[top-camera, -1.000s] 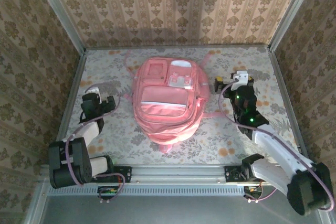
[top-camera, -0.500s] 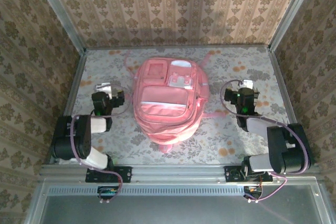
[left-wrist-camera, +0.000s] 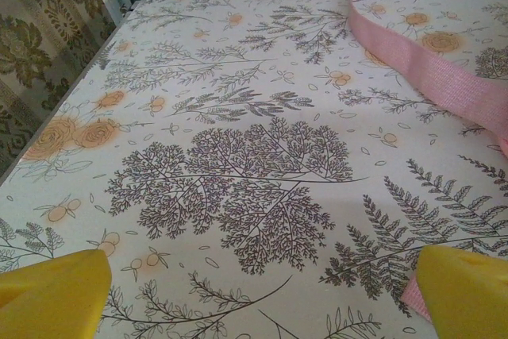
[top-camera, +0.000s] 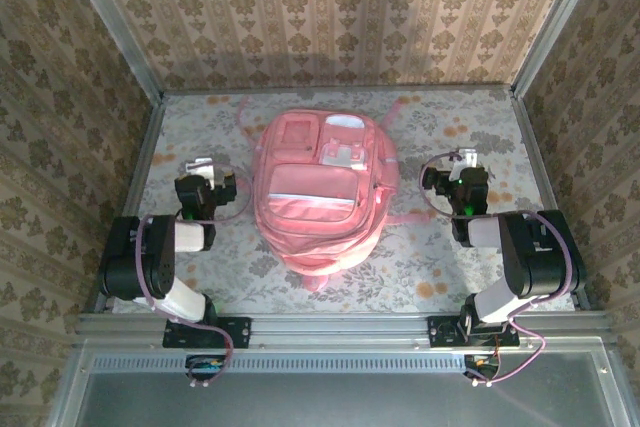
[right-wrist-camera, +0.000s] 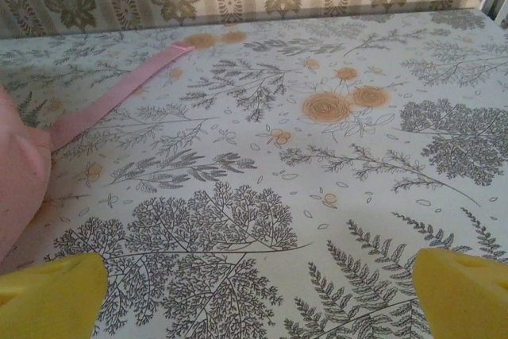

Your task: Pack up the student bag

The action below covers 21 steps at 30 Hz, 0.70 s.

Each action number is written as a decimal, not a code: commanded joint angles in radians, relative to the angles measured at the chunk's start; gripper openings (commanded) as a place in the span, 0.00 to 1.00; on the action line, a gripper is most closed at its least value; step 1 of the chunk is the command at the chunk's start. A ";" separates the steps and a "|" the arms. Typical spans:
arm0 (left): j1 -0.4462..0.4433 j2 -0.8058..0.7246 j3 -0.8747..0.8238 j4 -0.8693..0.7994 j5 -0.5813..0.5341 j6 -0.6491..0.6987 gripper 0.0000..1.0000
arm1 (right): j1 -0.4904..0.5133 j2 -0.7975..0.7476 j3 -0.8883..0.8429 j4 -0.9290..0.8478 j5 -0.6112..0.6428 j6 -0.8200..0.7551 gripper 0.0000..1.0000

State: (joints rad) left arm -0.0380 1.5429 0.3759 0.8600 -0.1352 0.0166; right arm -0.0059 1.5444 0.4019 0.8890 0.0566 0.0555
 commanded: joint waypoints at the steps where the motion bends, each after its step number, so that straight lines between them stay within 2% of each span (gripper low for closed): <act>1: 0.003 -0.006 0.020 0.010 -0.004 0.007 1.00 | 0.003 -0.012 -0.009 -0.001 -0.032 -0.011 1.00; 12: 0.003 -0.010 0.015 0.016 -0.004 0.009 1.00 | 0.009 -0.009 0.002 -0.016 -0.050 -0.028 1.00; 21: 0.001 -0.008 0.014 0.017 -0.005 0.009 1.00 | 0.027 -0.010 -0.001 -0.010 -0.015 -0.040 1.00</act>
State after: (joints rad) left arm -0.0376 1.5429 0.3759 0.8604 -0.1356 0.0166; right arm 0.0166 1.5444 0.4015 0.8852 0.0292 0.0288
